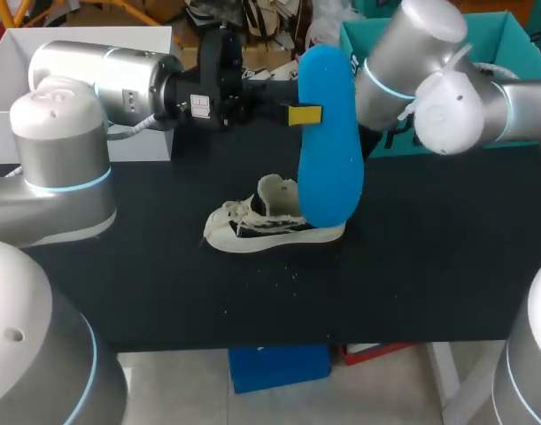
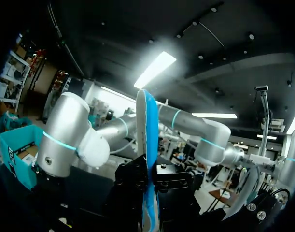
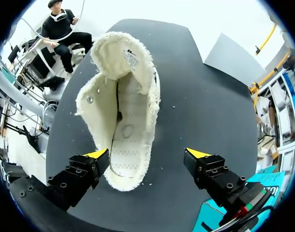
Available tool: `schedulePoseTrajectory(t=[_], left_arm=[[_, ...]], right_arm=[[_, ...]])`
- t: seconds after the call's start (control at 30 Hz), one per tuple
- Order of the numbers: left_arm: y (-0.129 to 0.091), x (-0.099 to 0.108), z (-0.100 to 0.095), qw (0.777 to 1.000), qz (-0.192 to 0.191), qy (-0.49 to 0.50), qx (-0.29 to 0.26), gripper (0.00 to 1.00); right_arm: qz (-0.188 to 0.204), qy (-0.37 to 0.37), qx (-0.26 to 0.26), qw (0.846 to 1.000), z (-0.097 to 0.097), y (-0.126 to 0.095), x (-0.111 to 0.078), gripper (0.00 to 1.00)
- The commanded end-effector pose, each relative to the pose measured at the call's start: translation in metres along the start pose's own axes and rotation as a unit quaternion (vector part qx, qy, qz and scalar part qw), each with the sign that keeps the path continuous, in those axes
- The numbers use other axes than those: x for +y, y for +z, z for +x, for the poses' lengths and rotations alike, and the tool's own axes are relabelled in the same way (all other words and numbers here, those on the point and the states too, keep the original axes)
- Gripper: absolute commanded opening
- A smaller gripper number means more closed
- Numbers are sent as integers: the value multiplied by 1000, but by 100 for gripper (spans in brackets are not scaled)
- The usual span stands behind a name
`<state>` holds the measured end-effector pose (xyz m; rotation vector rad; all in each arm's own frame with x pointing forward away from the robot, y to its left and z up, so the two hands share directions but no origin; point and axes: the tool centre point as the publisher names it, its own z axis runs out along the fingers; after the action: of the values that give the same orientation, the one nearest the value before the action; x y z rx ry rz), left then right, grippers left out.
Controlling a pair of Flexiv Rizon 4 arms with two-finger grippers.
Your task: Take the shoe out of the shoebox, open the shoe tongue, remove and reinsert the insole, then place the shoe into the shoebox
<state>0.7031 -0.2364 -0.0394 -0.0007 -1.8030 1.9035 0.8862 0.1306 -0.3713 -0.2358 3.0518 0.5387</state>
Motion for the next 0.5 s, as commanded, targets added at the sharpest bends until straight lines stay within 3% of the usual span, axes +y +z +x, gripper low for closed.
schedulePoseTrajectory(t=[0.03, 0.5], left_arm=[[2, 1, 0, 1000, 1, 1, -2, 0], [2, 1, 0, 1000, 1, 1, -2, 0]], right_arm=[[157, -3, 2, 988, -7, 6, 15, 100], [164, -12, 10, 986, -6, 26, 46, 100]])
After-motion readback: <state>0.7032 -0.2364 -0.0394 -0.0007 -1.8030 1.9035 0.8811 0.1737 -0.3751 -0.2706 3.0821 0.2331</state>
